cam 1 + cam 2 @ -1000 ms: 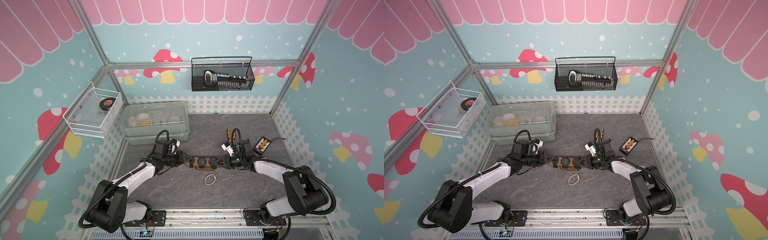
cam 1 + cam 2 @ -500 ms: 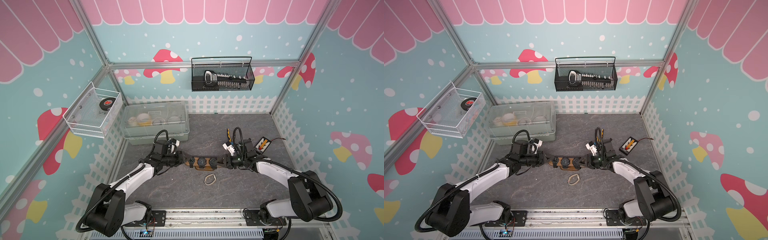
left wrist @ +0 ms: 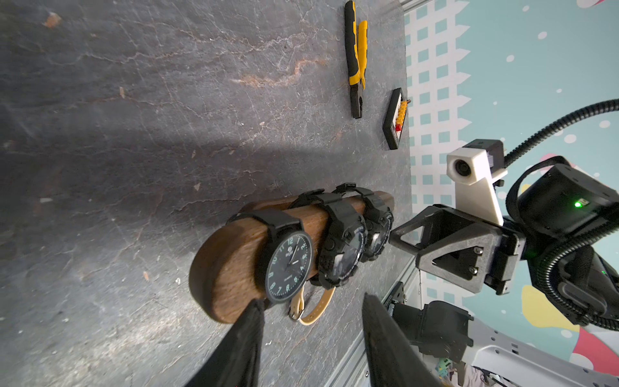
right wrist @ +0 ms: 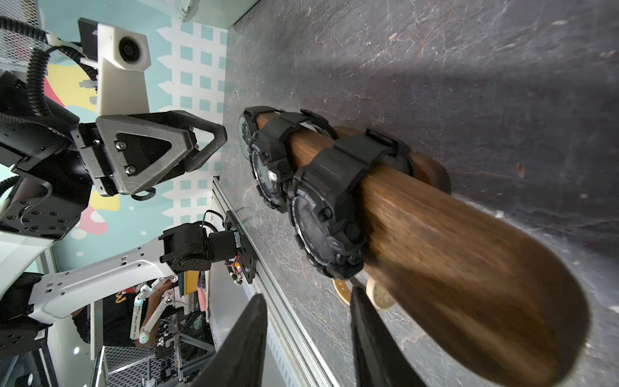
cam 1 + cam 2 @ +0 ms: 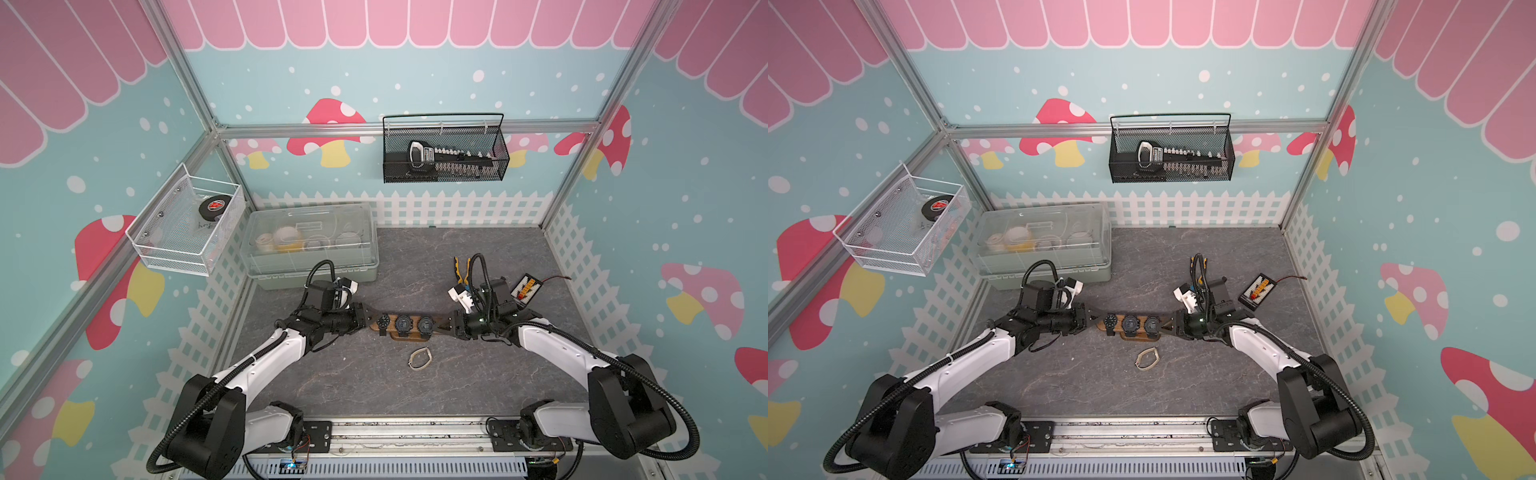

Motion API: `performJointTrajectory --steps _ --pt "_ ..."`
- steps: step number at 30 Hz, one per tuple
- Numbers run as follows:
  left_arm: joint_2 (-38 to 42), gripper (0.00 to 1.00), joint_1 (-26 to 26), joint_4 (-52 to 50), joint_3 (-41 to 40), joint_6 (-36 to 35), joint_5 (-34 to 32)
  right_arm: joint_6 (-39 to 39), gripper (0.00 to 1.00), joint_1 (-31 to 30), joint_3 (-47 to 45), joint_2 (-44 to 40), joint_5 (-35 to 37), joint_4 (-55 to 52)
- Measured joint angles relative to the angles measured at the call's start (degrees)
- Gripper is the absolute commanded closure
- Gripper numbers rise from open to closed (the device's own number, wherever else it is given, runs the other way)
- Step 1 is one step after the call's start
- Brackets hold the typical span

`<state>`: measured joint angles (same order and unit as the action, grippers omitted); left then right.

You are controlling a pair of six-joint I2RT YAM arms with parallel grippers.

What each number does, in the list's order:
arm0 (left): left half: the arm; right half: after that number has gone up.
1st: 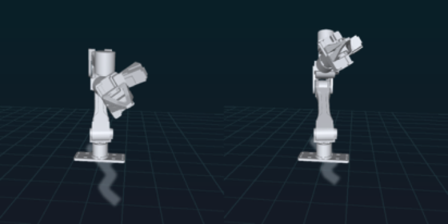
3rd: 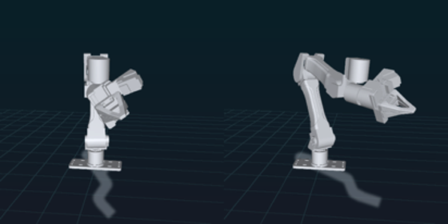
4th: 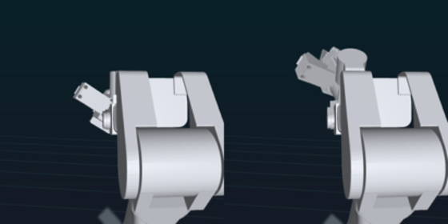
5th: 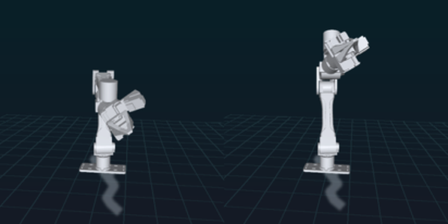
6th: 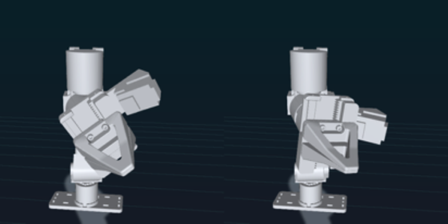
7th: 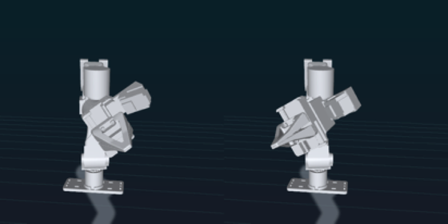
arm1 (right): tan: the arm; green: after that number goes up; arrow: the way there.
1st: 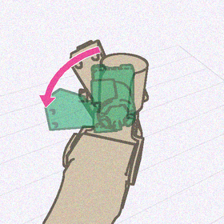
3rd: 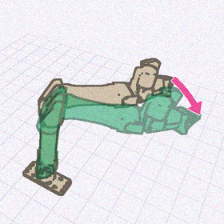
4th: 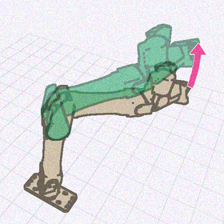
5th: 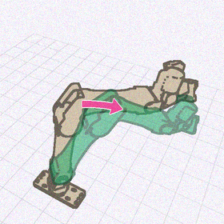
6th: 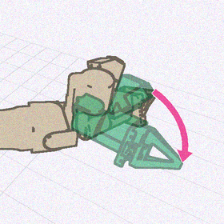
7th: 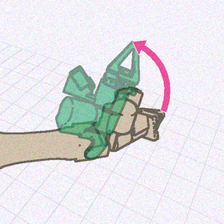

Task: Place watch on stand
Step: Place the watch on the stand.

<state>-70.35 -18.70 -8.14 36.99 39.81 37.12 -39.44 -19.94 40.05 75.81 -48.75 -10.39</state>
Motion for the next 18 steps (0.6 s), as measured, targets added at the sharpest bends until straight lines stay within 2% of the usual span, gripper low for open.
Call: performJointTrajectory --steps 2,6,9,18 --pt "0.48 0.51 0.00 -0.26 0.00 -0.09 -0.20 0.02 0.65 0.00 0.98 -0.04 -0.02 -0.07" --pt "1.25 0.51 0.00 -0.63 0.00 -0.17 -0.52 0.17 0.87 -0.44 2.69 -0.04 0.20 0.11" --pt "1.33 0.51 0.00 -0.72 0.00 -0.17 -0.63 0.35 0.97 -1.86 3.96 0.00 0.76 -0.02" --pt "1.36 0.51 0.00 -1.29 0.00 -0.17 -0.96 0.44 1.00 -4.85 5.03 3.48 2.84 0.04"
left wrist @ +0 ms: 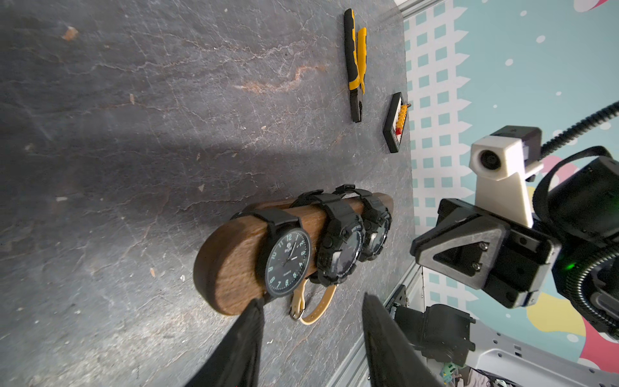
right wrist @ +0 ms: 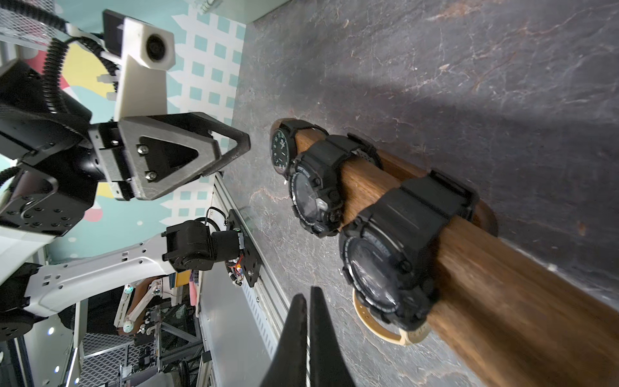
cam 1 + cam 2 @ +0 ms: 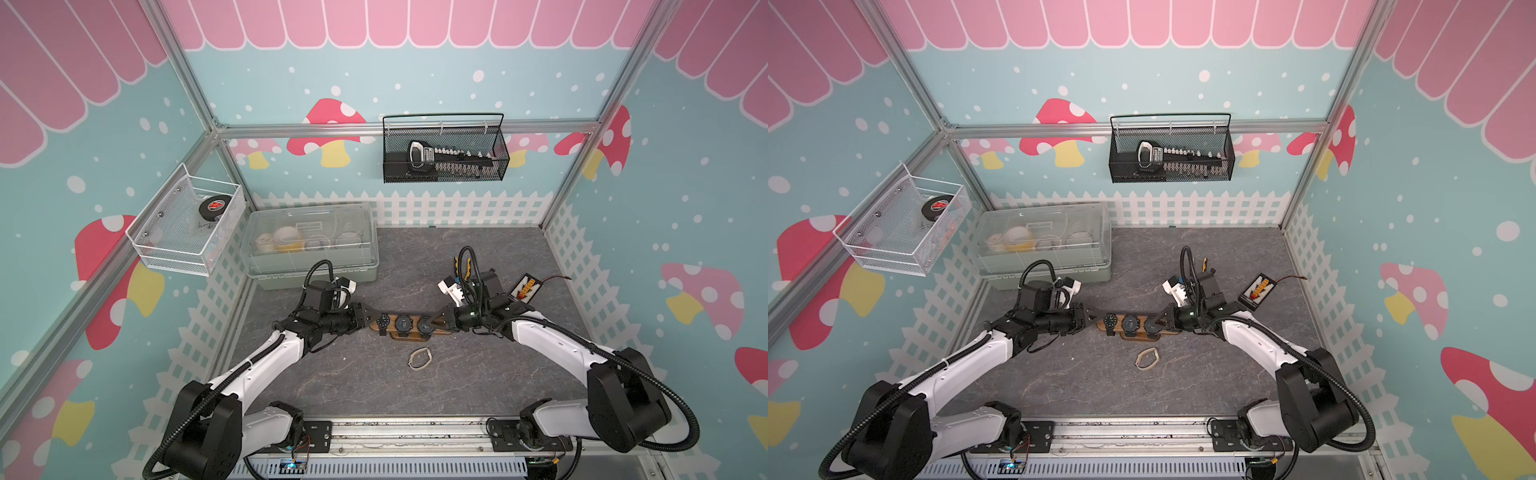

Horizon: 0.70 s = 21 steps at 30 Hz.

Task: Place watch on stand
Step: Place the watch on the stand.

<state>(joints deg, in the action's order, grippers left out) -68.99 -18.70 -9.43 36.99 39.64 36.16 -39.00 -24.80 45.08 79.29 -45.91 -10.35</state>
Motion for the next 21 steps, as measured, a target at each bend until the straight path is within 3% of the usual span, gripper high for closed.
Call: performJointTrajectory --steps 21 --pt "1.66 0.51 0.00 -1.36 0.00 -0.02 -0.39 2.01 0.98 -1.77 1.62 4.87 2.97 -1.09"
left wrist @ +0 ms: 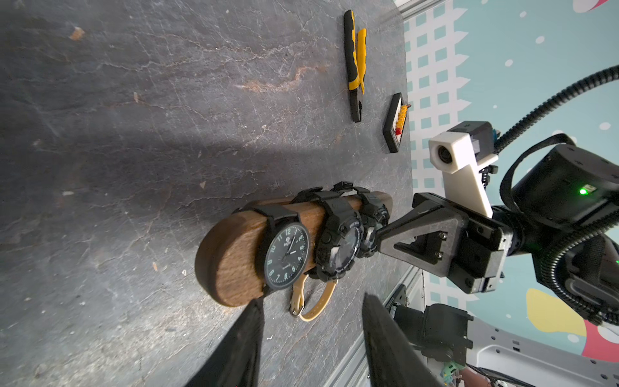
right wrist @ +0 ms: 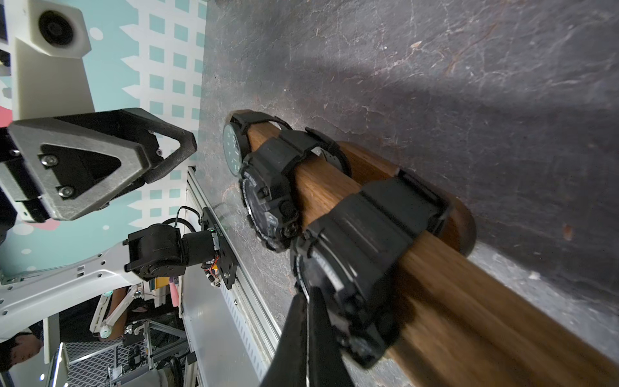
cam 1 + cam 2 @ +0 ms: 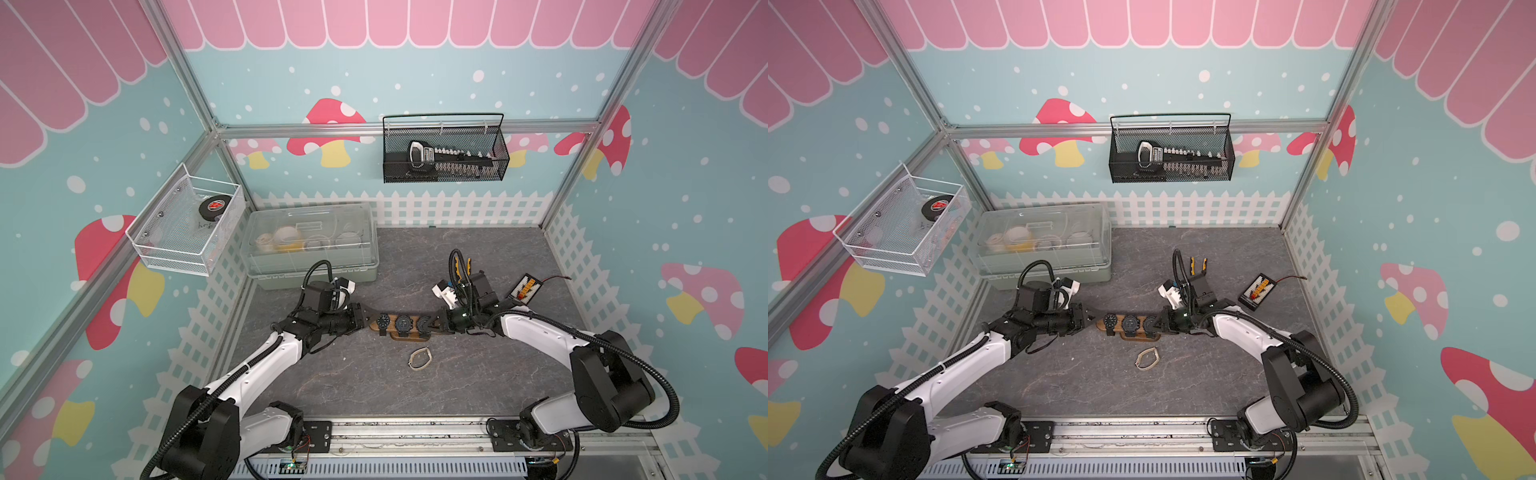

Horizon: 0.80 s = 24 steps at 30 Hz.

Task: Place watch on stand
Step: Place the watch on the stand.

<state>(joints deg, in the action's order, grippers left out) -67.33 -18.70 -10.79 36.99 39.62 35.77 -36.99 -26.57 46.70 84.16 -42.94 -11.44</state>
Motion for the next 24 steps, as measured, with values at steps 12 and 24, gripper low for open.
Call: performJointTrajectory --steps 12,24 --pt "3.10 0.51 0.00 -2.01 0.02 -0.46 -0.31 4.70 0.96 -3.43 1.09 -9.46 7.06 -11.30" --pt "6.78 0.50 -1.86 -6.54 0.61 -1.99 -2.75 7.19 0.94 -10.25 -0.76 -12.96 17.14 -20.57"
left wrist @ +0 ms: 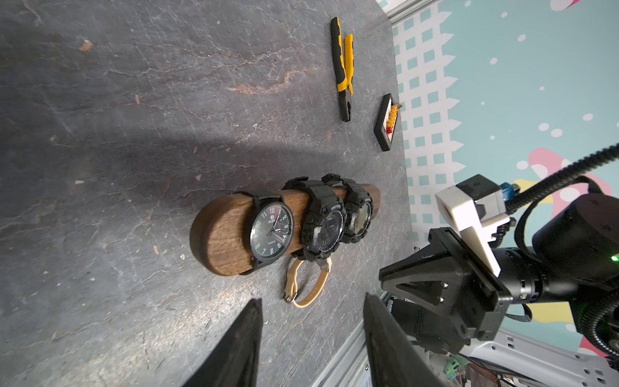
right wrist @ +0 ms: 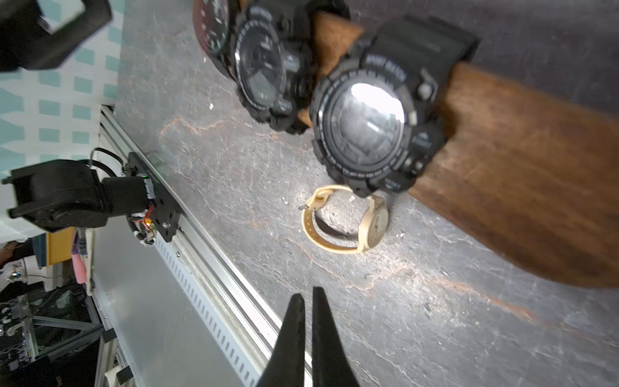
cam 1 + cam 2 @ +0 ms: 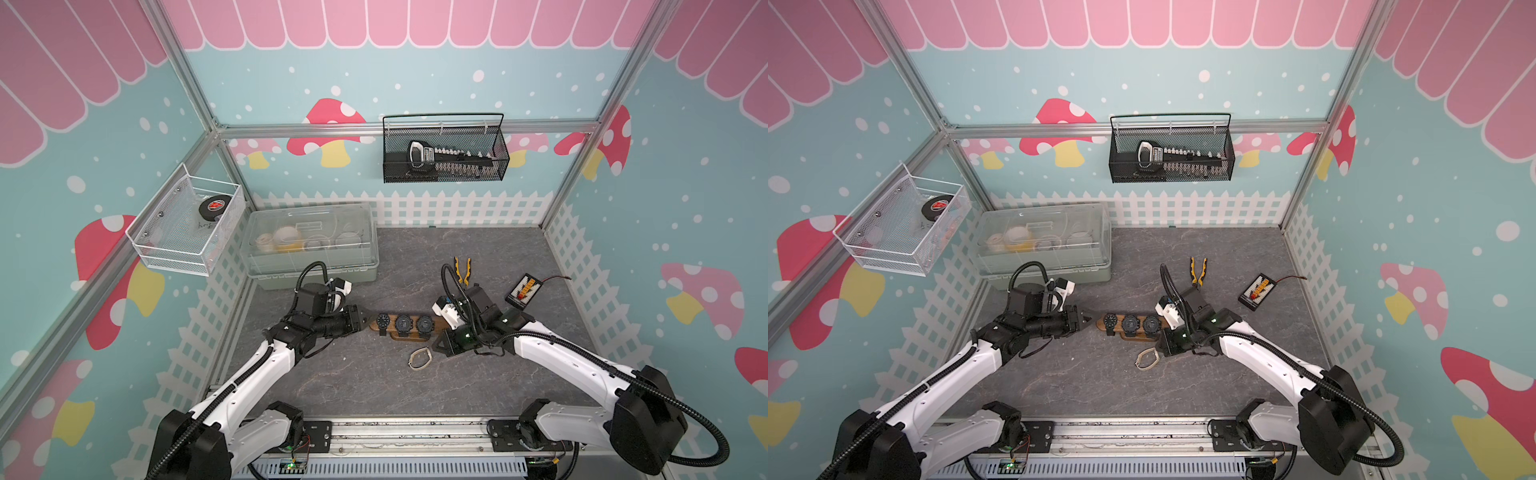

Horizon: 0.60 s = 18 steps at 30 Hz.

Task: Place watch on stand
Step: Place the watch on the stand, then pick up the watch at the center of the board.

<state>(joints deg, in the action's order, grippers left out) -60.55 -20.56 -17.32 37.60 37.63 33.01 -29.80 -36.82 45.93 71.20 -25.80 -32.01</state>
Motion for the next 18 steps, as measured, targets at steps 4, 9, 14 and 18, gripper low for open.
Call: performJointTrajectory --steps 4,9,14,18 --pt "1.62 0.50 -9.75 -3.58 1.36 -3.15 -5.97 -0.04 0.94 0.02 -0.87 -0.26 2.21 -1.25" --pt "2.97 0.51 -21.99 -6.14 1.40 -4.87 -13.97 -0.20 0.94 0.02 -1.42 -3.93 5.97 -1.46" --pt "0.17 0.53 -30.05 -7.06 1.70 -4.98 -21.90 -1.29 0.95 0.09 -2.82 -6.29 9.86 -1.53" --pt "-7.43 0.54 -36.48 -7.80 4.33 -5.60 -26.95 -2.62 0.96 1.29 -4.74 -6.40 12.79 -2.12"
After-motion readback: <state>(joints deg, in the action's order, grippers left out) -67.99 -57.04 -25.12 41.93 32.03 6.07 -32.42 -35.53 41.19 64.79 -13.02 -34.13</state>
